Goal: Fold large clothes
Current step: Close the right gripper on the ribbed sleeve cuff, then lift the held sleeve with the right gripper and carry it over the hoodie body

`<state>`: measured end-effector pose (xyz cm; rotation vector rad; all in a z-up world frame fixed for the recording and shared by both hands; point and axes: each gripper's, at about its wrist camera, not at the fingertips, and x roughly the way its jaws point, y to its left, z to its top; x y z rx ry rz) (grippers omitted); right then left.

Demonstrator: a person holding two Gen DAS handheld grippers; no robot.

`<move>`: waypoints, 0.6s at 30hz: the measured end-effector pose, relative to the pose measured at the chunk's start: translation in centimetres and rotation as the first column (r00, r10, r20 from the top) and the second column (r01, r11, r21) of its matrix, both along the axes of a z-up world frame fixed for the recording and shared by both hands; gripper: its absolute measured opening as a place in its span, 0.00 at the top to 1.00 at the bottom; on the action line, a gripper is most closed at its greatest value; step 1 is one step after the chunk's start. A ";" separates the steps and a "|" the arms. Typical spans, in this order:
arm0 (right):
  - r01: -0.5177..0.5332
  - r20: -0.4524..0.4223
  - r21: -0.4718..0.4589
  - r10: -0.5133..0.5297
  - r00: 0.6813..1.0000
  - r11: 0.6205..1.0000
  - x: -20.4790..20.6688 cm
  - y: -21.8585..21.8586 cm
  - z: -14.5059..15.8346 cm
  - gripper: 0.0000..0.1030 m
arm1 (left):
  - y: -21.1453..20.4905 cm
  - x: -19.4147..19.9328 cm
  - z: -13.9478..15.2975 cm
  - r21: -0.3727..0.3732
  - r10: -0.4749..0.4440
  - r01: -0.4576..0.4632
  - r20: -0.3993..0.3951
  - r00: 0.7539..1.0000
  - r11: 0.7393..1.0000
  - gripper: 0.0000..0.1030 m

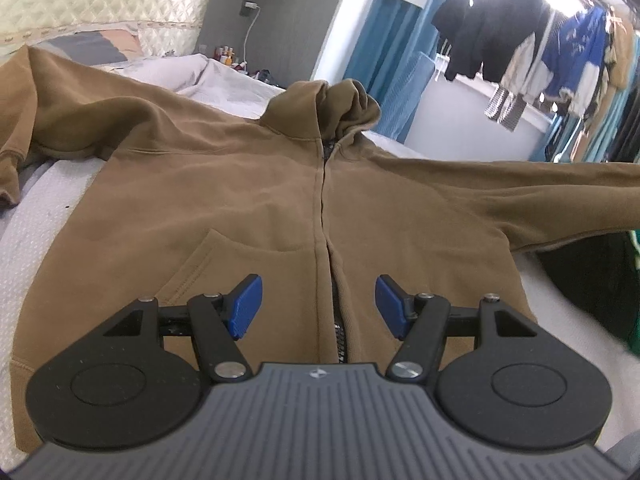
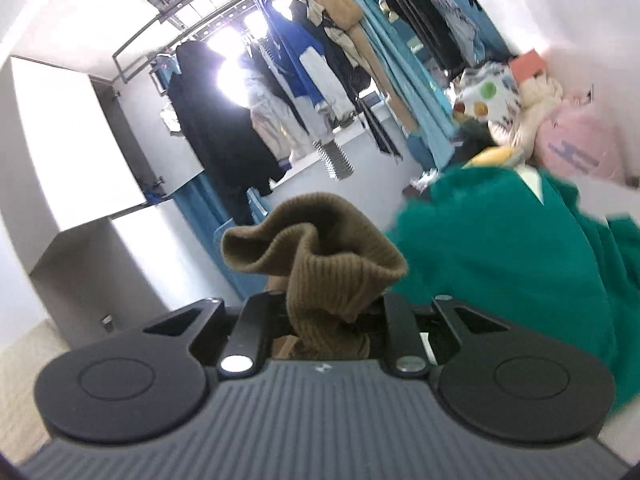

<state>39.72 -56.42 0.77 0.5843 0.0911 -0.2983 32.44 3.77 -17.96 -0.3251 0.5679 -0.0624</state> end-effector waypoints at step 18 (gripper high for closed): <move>-0.139 -0.018 -0.409 0.144 0.989 0.902 8.0 26.0 9.3 0.80 | 7.0 2.0 1.8 -0.082 0.079 -0.076 0.030 0.996 0.994 0.34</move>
